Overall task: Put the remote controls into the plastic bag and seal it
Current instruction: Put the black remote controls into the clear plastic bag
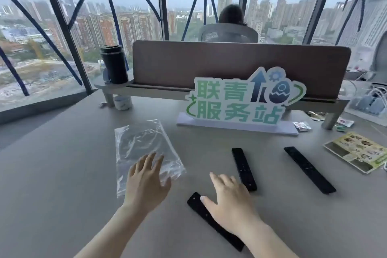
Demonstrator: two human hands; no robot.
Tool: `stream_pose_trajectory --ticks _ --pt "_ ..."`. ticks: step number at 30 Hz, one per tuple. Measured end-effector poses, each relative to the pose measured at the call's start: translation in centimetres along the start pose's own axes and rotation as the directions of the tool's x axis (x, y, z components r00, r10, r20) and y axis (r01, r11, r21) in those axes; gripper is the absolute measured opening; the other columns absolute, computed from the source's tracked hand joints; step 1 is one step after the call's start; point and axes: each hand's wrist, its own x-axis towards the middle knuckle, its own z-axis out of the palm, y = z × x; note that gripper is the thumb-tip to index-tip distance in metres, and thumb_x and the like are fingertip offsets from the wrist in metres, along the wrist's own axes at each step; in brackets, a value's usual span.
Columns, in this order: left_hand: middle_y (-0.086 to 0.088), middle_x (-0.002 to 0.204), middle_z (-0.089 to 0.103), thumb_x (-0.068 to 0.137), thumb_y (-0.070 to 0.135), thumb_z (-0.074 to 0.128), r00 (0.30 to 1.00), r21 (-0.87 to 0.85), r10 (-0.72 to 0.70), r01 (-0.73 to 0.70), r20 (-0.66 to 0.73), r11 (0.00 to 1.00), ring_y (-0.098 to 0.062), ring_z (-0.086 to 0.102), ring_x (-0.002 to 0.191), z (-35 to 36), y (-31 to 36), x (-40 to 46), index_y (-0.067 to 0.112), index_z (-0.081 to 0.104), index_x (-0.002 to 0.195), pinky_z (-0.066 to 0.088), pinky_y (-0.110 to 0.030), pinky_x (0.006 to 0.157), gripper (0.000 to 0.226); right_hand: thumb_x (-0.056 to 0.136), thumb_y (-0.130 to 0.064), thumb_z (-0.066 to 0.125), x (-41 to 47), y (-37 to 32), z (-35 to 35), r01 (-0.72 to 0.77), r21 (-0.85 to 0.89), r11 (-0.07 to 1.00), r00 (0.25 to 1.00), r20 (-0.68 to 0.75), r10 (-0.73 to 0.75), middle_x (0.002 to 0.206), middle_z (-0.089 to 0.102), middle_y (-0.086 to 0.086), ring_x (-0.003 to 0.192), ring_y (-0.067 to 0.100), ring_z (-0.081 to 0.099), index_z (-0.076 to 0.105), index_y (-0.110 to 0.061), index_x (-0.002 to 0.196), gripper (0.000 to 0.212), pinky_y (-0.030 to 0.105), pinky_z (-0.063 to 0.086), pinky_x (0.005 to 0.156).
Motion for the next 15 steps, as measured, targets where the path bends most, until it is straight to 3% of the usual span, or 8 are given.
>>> stream_pose_trajectory --ticks 4,7,10,12,13,15 --pt "-0.007 0.123 0.063 0.076 0.034 0.065 0.997 0.032 -0.068 0.067 0.023 0.997 -0.034 0.054 0.115 0.8 -2.8 -1.3 0.02 0.067 0.113 0.046 -0.045 0.091 0.04 0.087 -0.06 0.044 -2.7 0.0 1.8 -0.108 -0.036 0.994 0.994 -0.005 0.108 0.124 0.053 0.0 0.119 0.023 0.044 0.055 -0.02 0.125 0.056 0.034 0.041 0.097" --pt "-0.004 0.096 0.068 0.08 0.024 0.063 0.997 0.06 -0.033 0.029 0.064 0.998 -0.033 0.062 0.095 0.9 -4.0 -2.2 0.023 0.073 0.083 0.048 -0.039 0.072 0.01 0.084 -0.057 0.051 -4.8 -0.6 2.3 -0.168 -0.009 0.986 0.986 0.005 0.168 0.116 0.055 -0.001 0.113 0.021 0.048 0.055 -0.02 0.108 0.045 0.034 0.042 0.082" --pt "-0.006 0.084 0.06 0.084 0.013 0.056 0.996 0.051 0.0 -0.004 0.088 0.999 -0.033 0.064 0.081 -0.2 -3.9 -3.3 0.017 0.067 0.076 0.048 -0.037 0.057 0.014 0.082 -0.055 0.055 -6.9 -1.1 1.9 -0.196 -0.025 0.98 0.976 0.092 0.198 0.098 0.056 -0.002 0.09 0.024 0.052 0.045 -0.021 0.096 0.038 0.034 0.036 0.07" --pt "-0.007 0.082 0.057 0.087 0.012 0.053 0.994 -0.018 0.065 -0.063 0.084 0.998 -0.035 0.064 0.075 -0.5 -2.8 -3.9 0.015 0.067 0.079 0.047 -0.037 0.056 0.017 0.081 -0.052 0.055 -7.9 -0.9 2.0 -0.207 0.002 0.978 0.974 0.097 0.206 0.087 0.058 -0.005 0.08 0.025 0.053 0.046 -0.021 0.093 0.035 0.035 0.036 0.064" --pt "-0.008 0.083 0.058 0.089 0.015 0.052 0.993 -0.072 0.092 -0.087 0.073 0.994 -0.035 0.064 0.076 -0.6 -2.1 -4.2 0.016 0.069 0.082 0.045 -0.036 0.057 0.018 0.08 -0.052 0.056 -8.3 -0.7 1.8 -0.226 0.085 0.97 0.972 0.09 0.219 0.081 0.061 -0.005 0.075 0.024 0.057 0.047 -0.022 0.088 0.032 0.035 0.038 0.062" --pt "-0.008 0.088 0.06 0.091 0.022 0.049 0.991 -0.147 0.119 -0.108 0.066 0.983 -0.034 0.064 0.082 -1.0 -0.6 -4.7 0.019 0.072 0.091 0.041 -0.032 0.06 0.022 0.082 -0.046 0.061 -8.7 -0.2 0.9 -0.259 0.44 0.86 0.966 0.118 0.231 0.069 0.067 0.001 0.056 0.023 0.061 0.049 -0.02 0.08 0.028 0.031 0.043 0.051"
